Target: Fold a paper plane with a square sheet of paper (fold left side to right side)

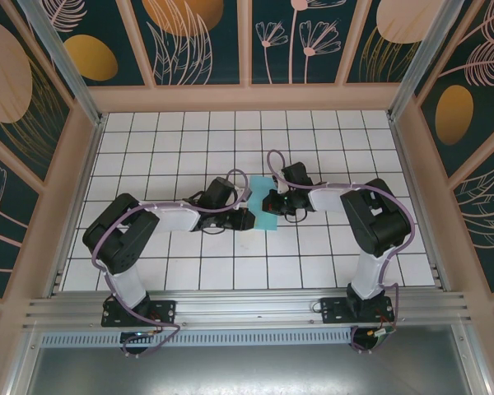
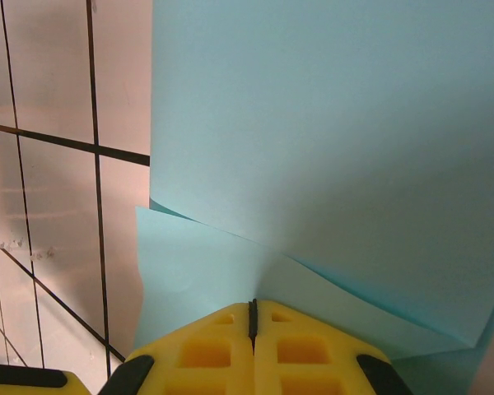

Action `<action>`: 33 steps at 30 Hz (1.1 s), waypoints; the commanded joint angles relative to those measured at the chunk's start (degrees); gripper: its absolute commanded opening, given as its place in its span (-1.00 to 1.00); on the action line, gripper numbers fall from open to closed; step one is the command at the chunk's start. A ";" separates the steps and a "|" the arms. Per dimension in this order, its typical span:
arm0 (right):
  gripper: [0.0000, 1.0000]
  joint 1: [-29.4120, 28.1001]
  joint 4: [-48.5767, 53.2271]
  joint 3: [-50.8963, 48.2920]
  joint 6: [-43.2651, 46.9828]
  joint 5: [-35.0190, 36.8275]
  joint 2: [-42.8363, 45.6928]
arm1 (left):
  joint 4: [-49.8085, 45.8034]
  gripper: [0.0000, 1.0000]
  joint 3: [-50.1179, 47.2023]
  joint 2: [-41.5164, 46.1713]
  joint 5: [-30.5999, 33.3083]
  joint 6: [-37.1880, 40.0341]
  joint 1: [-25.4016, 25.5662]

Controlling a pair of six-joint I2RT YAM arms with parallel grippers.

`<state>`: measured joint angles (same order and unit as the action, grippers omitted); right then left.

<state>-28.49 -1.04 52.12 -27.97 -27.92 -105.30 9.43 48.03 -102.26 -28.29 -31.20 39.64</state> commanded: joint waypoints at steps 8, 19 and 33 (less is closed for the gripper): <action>-1.00 0.40 4.18 0.47 0.72 1.72 -1.39 | 0.22 -0.68 -0.48 -2.93 2.24 -0.83 -0.04; -1.00 0.39 4.91 0.36 1.08 2.00 -1.02 | 0.35 -0.70 -2.62 -1.92 3.78 -2.08 -0.10; -1.00 0.49 5.53 0.80 1.34 2.06 -0.97 | 2.04 -0.75 -3.22 3.20 0.91 -3.23 -1.07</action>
<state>-28.49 0.03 52.47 -27.33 -27.90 -105.30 13.06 42.72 -100.86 -26.41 -34.63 38.96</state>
